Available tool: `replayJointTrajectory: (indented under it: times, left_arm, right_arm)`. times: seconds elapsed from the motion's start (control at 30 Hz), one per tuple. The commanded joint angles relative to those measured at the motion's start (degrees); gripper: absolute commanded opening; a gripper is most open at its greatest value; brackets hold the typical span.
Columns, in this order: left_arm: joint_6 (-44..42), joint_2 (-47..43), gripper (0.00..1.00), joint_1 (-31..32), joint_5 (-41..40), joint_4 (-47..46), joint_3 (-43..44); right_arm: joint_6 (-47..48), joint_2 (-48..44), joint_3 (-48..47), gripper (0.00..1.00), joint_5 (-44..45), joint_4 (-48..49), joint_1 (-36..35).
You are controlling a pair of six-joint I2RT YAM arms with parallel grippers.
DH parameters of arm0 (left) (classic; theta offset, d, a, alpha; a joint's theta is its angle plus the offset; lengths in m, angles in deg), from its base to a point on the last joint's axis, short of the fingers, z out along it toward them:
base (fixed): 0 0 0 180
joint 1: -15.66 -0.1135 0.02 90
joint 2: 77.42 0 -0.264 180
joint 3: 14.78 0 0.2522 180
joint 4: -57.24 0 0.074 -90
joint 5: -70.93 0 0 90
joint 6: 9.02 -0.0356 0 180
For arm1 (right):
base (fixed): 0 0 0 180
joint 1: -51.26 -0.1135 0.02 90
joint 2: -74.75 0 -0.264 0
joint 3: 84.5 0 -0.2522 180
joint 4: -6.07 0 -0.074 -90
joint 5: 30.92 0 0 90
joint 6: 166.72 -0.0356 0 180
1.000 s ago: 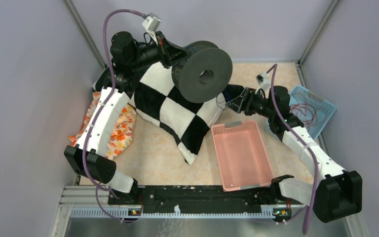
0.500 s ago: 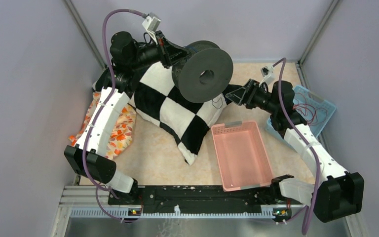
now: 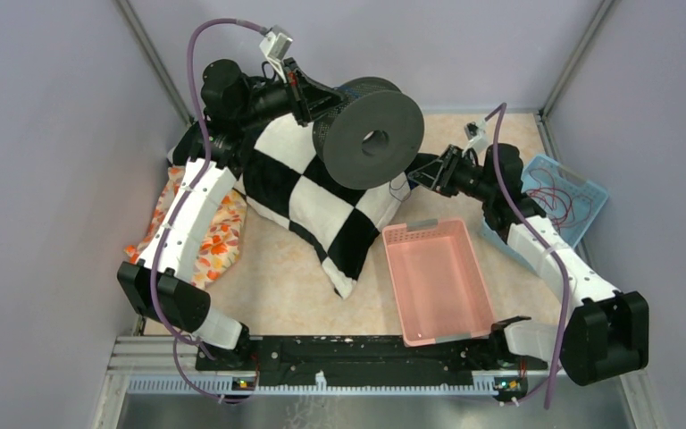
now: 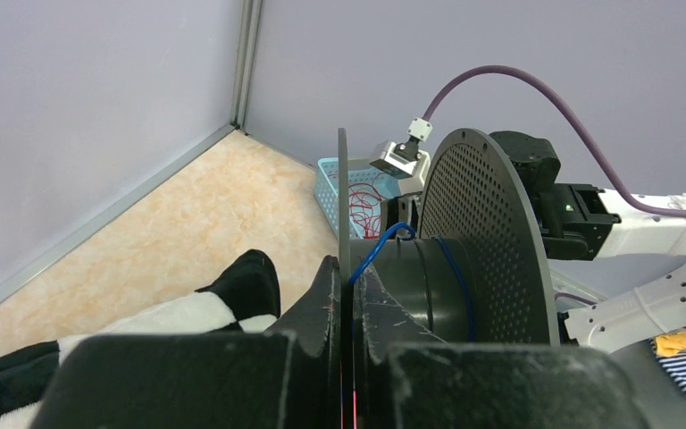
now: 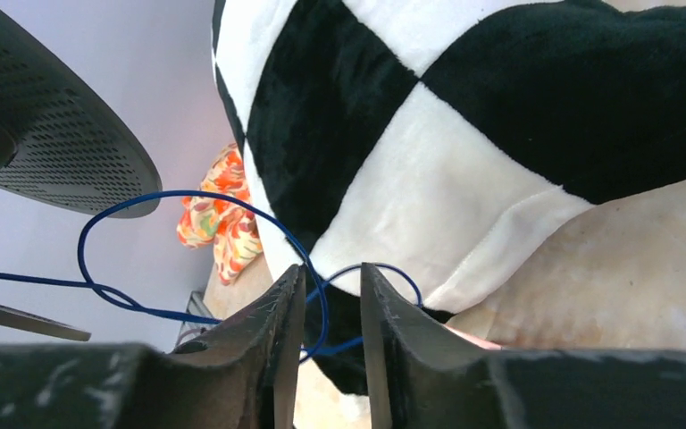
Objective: Wrap the cables
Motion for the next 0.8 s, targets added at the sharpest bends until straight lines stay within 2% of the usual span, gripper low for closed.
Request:
replayJointTrajectory:
  times: [0.0, 0.07, 0.13, 0.17, 0.23, 0.3, 0.47, 0.5, 0.53, 0.6, 0.77]
  left_arm:
    - [1.63, -3.08, 0.00, -0.16, 0.68, -6.21, 0.39]
    - [1.46, -3.34, 0.00, -0.16, 0.60, -6.10, 0.37]
    - [1.27, -3.47, 0.00, -0.16, 0.58, -6.08, 0.25]
    - [1.16, -3.50, 0.00, -0.16, 0.45, -5.96, 0.14]
    - [1.07, -3.50, 0.00, -0.16, 0.54, -5.82, -0.04]
    - [1.21, -3.55, 0.00, -0.17, 0.63, -5.94, -0.29]
    - [1.69, -3.69, 0.00, -0.16, 0.76, -6.72, -0.36]
    - [1.80, -3.70, 0.00, -0.16, 0.84, -6.85, -0.34]
    - [1.89, -3.71, 0.00, -0.16, 0.97, -7.02, -0.29]
    - [1.94, -3.66, 0.00, -0.18, 0.95, -6.98, -0.25]
    - [1.61, -3.46, 0.00, -0.16, 0.66, -6.35, 0.10]
  right_arm:
    - [-0.75, 0.29, -2.62, 0.18, -1.34, 4.41, 0.21]
    - [-1.10, 0.31, -2.09, 0.07, -1.88, 4.94, 0.22]
    - [-1.38, 0.31, -1.71, 0.05, -2.21, 5.20, 0.22]
    - [-1.31, 0.31, -1.60, 0.08, -2.26, 5.10, 0.22]
    - [-1.22, 0.24, -1.46, 0.21, -2.47, 4.75, 0.23]
    - [-1.04, 0.13, -1.42, 0.28, -2.95, 4.61, 0.22]
    - [-0.58, 0.47, -1.36, 0.31, -4.19, 4.35, 0.22]
    - [-0.45, 0.55, -1.19, 0.30, -4.33, 4.48, 0.22]
    - [-0.47, 0.50, -0.85, 0.25, -4.39, 4.79, 0.22]
    - [-0.51, 0.31, -0.36, 0.02, -4.29, 5.20, 0.20]
    - [0.01, -0.67, 0.20, 0.00, -2.89, 4.51, 0.17]
